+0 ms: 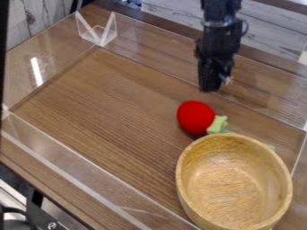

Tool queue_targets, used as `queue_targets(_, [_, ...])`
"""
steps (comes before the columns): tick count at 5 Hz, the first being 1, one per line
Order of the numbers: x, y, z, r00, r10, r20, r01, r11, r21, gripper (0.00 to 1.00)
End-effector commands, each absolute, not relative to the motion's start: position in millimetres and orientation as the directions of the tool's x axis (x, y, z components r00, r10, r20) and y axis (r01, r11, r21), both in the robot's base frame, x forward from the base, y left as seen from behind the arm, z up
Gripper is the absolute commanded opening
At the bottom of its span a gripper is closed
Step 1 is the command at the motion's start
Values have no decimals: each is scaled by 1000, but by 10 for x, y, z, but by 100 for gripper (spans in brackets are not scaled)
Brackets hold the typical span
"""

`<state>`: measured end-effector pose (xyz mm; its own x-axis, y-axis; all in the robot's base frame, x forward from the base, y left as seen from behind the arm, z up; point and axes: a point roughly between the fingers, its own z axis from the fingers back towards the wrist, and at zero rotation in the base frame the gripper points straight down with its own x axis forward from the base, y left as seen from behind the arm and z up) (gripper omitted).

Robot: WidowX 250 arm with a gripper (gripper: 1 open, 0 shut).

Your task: Move the red object to the right side of the table

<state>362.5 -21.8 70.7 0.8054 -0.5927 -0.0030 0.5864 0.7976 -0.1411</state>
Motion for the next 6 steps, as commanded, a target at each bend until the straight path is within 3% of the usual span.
queue_targets(1, [3692, -106, 906, 806, -589, 51, 591, 799, -110, 100])
queue_targets(3, [3678, -27, 437, 848, -529, 25, 526, 836, -157, 100])
queue_targets(4, [3613, -30, 370, 843, -538, -3, 530, 831, -171, 100])
queue_targets(5, [3576, -12, 414, 848, -529, -3, 521, 837, -168, 0])
queue_targets(6, [3578, -135, 432, 846, -534, 3, 527, 835, -156, 0])
